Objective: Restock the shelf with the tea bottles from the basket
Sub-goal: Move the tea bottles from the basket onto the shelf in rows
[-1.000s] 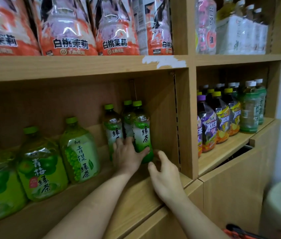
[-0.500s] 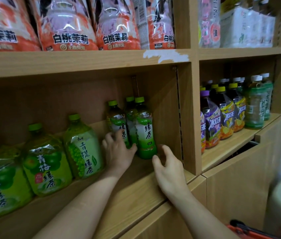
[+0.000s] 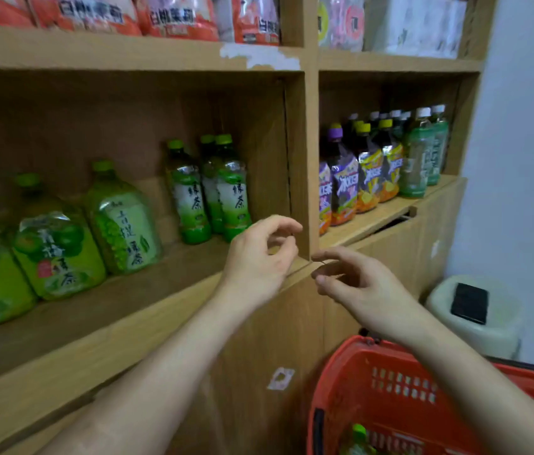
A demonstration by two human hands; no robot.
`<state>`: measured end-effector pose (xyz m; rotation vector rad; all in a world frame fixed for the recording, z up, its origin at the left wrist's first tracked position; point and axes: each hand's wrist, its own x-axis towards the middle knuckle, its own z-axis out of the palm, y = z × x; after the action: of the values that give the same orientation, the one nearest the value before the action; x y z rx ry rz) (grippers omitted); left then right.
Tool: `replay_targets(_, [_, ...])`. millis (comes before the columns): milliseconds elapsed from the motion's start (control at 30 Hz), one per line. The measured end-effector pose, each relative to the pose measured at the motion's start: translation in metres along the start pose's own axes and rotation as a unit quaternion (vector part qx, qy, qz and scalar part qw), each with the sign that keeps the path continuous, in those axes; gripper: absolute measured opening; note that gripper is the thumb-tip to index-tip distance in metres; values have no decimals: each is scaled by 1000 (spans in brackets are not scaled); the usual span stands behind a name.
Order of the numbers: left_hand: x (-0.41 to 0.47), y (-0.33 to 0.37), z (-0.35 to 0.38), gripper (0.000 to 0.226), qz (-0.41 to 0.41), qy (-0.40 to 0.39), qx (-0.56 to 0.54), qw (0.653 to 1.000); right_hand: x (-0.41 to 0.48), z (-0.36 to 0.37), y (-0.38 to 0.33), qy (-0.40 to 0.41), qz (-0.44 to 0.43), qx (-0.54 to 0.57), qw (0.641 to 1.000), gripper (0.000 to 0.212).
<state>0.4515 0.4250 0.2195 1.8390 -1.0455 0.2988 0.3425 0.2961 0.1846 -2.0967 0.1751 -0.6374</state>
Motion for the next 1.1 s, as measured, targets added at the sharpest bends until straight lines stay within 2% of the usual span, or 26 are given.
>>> replay_targets(100, [-35,31,42,17,20,-54,-70,996,-53,-50,11,-19,52,-49,997,19])
replay_targets(200, [-70,45,91,15,18,-122,-104,987,-105,-88,37,6,102,-85,991,18])
replay_targets(333, [-110,46,160,11,3,-191,-91,977,-166,-114,81,28,177,-83,980,19])
replay_targets(467, [-145,36,228,11,-26,-307,-42,951,-223,-132,136,85,270,-133,950,18])
replay_targets(567, [-170,26,282,10,-72,-417,-7,906,-256,-137,169,120,346,-174,914,23])
replay_targets(633, [-188,24,323,21,-73,-495,42,865,-265,-133,183,134,373,-188,899,29])
replay_targets(700, [-208,24,361,38,-55,-583,120,802,-268,-127,194,130,386,-187,894,36])
replay_targets(767, [-232,21,392,59,-47,-664,191,721,-271,-124,205,131,406,-184,885,44])
replay_targets(833, [-254,12,417,87,-82,-701,216,674,-276,-124,215,125,441,-168,873,51])
replay_targets(933, [-270,-3,437,113,-134,-679,225,686,-284,-127,234,88,486,-149,857,64])
replay_targets(1033, [-268,-9,438,114,-156,-657,204,708,-291,-131,247,56,537,-112,834,78])
replay_targets(1100, [-262,-13,432,109,-216,-644,148,719,-290,-131,249,35,561,-87,823,84])
